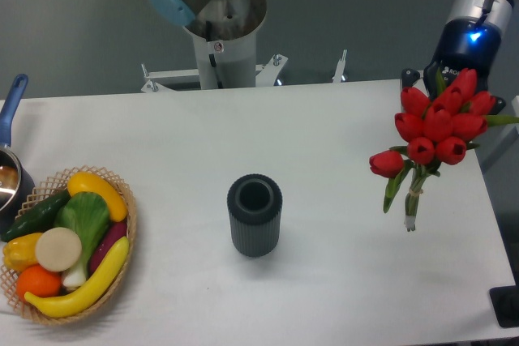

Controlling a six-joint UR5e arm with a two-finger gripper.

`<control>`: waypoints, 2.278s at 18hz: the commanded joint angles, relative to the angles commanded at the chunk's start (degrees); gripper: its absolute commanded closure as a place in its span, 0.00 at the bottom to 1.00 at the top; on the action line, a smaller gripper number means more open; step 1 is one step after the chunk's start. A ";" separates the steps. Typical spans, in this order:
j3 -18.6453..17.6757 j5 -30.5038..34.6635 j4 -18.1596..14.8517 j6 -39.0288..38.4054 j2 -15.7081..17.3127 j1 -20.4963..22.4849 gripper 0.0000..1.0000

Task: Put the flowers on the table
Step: 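Hold the red tulip bunch by the stems with the gripper, then lower the held red tulips down toward the table surface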

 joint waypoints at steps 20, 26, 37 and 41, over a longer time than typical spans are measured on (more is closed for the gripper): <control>-0.61 27.99 0.18 1.05 2.73 -3.23 0.56; 0.35 45.32 0.18 1.41 0.01 -10.18 0.56; 5.44 60.45 -0.35 4.48 -13.00 -18.10 0.56; 7.29 65.74 -0.79 4.57 -16.43 -20.04 0.56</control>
